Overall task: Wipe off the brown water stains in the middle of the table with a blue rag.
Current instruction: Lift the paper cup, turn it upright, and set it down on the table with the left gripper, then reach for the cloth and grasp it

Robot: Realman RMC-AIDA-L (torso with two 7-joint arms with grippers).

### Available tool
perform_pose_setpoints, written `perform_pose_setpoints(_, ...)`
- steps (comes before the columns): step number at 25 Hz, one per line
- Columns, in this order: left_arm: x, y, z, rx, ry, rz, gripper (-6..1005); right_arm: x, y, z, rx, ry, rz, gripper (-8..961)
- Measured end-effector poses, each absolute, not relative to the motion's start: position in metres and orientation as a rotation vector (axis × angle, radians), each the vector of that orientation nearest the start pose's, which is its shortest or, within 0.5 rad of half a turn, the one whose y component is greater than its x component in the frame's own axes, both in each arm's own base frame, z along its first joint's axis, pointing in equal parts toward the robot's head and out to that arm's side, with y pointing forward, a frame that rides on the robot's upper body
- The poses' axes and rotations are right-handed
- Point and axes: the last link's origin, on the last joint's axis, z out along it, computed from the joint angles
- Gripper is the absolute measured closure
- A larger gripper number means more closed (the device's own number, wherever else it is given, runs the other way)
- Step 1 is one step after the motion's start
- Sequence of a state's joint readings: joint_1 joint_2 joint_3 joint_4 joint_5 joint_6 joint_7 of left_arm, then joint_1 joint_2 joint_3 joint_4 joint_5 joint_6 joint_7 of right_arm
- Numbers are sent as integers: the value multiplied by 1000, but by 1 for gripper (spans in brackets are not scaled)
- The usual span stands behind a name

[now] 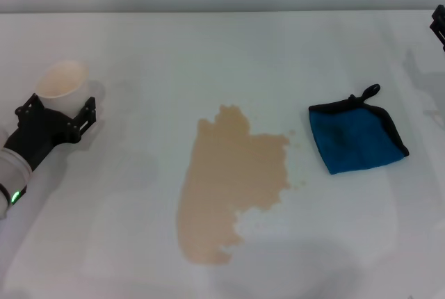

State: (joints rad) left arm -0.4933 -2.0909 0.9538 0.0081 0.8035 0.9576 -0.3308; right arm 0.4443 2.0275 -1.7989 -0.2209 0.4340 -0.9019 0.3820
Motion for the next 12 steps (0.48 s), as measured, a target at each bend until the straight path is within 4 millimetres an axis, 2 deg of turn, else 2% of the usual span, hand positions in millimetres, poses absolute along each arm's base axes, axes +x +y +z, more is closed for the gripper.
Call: perform_pose_setpoints(12, -359, 314, -49, -1891, -686, -464, 158, 353, 358, 13, -1513, 801, 699, 112)
